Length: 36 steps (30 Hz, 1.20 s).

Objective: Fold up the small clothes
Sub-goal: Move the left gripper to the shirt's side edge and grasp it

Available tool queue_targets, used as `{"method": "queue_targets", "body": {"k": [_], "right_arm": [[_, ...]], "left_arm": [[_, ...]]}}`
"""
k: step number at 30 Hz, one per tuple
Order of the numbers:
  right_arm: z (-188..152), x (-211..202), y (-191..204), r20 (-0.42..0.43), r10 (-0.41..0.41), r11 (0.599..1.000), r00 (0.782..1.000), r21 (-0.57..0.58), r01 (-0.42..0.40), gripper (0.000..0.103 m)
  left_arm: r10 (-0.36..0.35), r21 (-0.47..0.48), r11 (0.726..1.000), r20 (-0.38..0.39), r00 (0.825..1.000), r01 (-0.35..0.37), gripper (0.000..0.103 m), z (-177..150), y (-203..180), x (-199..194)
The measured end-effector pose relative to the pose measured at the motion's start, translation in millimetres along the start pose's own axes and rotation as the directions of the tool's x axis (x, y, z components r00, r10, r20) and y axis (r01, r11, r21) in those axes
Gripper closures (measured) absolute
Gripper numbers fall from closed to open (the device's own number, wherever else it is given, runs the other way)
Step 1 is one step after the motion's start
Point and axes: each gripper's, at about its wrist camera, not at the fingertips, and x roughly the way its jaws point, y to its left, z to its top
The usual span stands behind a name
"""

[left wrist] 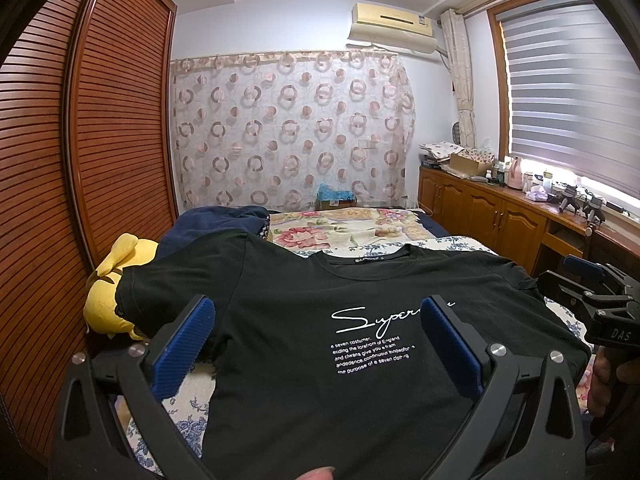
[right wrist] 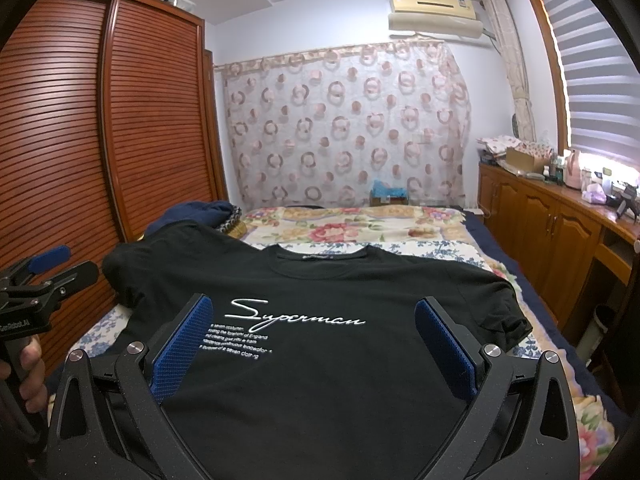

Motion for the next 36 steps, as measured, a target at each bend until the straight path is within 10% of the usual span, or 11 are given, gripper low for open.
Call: {"method": "queue_targets", "body": {"k": [36], "right_arm": [[-34.7,64.9,28.5,-0.118,0.139,0.987,0.983,-0.063,-0.147,0.0]], "left_arm": [[0.11,-0.119,0.984,-0.178,0.978,-0.133,0.0,-47.0,145.1,57.0]]}}
